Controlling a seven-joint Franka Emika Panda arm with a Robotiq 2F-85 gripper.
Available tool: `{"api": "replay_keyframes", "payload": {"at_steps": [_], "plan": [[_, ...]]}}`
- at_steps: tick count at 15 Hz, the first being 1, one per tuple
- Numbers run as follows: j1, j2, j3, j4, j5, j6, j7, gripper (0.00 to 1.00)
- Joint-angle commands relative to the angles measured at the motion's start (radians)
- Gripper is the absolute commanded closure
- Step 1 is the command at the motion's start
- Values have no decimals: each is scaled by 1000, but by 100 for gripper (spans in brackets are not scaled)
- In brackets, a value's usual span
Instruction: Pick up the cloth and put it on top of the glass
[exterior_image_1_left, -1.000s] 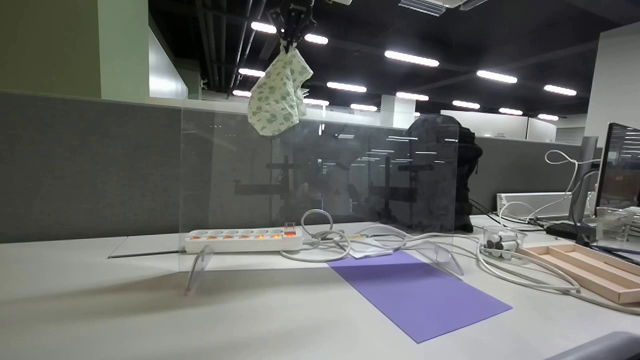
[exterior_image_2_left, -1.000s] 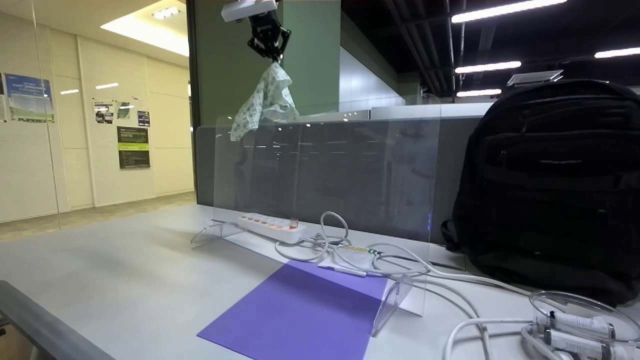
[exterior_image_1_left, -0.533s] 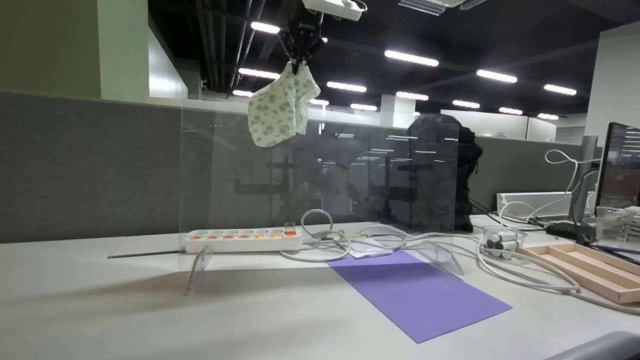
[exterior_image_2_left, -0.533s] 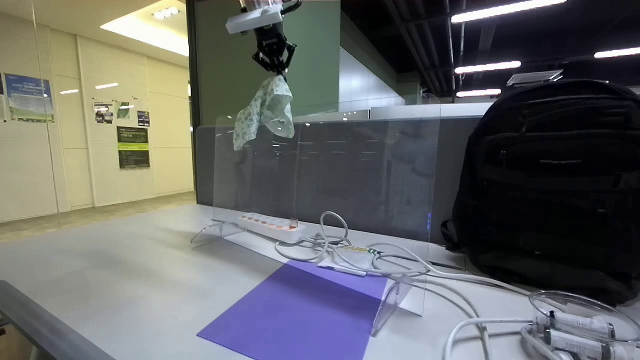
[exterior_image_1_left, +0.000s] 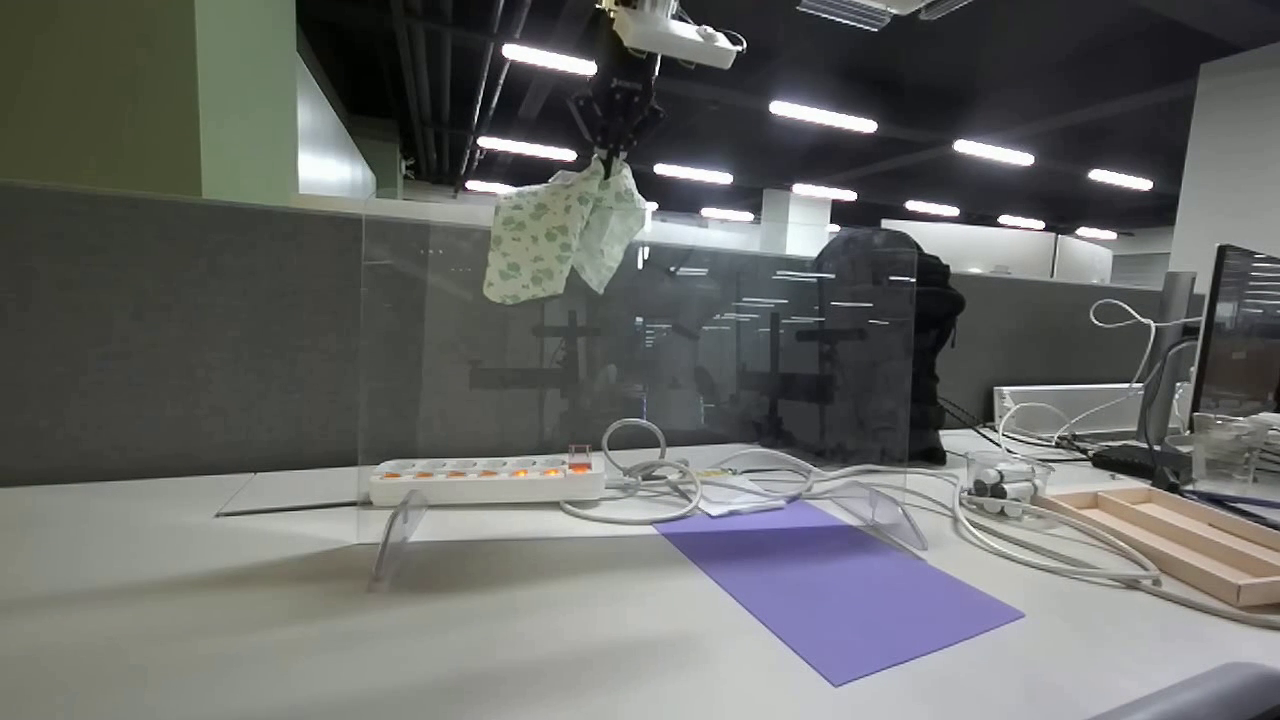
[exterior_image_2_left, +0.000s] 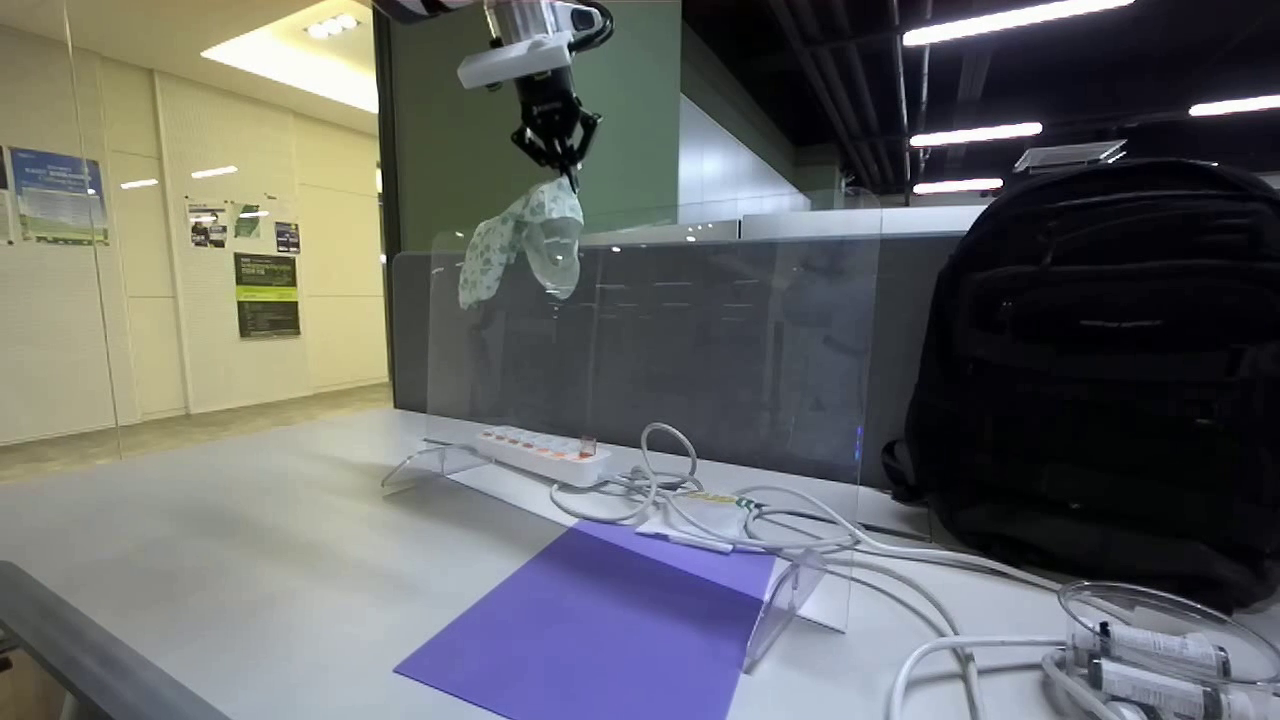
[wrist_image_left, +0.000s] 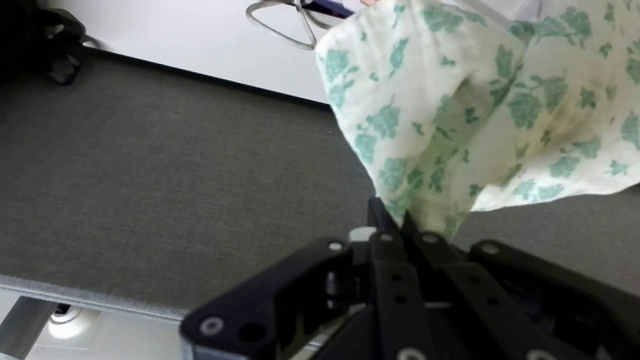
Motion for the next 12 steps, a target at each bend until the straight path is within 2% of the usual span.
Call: {"api": "replay_keyframes", "payload": {"at_steps": [1,10,12], "plan": [[-2,-31,-5,-21,12,-25,-7,67],[2,-40,-12,-16,-6,-25,13,4],[11,-40,-23,-9,-51,-38,67,0]]}}
